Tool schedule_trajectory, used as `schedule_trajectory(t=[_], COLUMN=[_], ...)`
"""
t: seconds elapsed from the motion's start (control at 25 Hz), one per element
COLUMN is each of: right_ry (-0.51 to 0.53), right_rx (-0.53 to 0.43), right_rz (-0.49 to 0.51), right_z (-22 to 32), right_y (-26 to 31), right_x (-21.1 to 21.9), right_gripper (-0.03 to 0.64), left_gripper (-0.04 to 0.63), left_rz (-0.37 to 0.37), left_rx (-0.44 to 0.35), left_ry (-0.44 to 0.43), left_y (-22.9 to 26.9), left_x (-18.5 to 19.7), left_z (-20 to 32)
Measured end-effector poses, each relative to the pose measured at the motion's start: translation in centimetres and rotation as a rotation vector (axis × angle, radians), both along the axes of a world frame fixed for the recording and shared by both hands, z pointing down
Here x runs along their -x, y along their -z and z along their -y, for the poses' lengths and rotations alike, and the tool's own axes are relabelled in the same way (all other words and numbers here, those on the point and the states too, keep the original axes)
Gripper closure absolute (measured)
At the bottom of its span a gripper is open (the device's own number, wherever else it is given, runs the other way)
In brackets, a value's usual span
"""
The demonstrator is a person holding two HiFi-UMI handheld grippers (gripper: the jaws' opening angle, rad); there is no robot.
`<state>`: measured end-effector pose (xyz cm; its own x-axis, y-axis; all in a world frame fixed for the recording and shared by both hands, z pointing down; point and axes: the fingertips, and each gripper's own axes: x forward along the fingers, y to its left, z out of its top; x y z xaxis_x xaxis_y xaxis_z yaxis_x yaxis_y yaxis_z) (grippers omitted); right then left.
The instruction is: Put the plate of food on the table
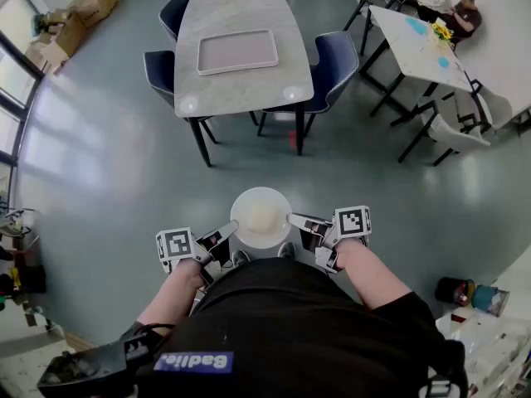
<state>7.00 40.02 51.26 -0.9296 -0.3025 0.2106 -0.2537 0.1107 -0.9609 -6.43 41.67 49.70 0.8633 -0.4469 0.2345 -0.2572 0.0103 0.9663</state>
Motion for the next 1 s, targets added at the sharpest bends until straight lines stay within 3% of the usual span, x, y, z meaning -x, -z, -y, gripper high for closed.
schedule_trajectory(t=[0.28, 0.52, 1.0], right_ry=[-0.005, 0.011, 0.045], right_rx=[0.027, -0.009, 0.003], right_rz=[0.001, 0.018, -0.01], right_z=[0.1, 0.5, 3.4], right_y=[0.1, 0.5, -0.7], right_x=[0.2, 0.3, -2.9], right_gripper=[0.598, 0.598, 0.598], left_gripper=[0.578, 0.578, 0.578], left_rz=[0.003, 0.021, 0.026], left_rx=[0.004, -0.003, -0.004], left_ry=[0.003, 0.009, 0.072], left_y=[-0.1, -0.3, -0.6], left_x=[0.0, 0.0, -2.7], left_z=[0.2, 0.2, 2.5])
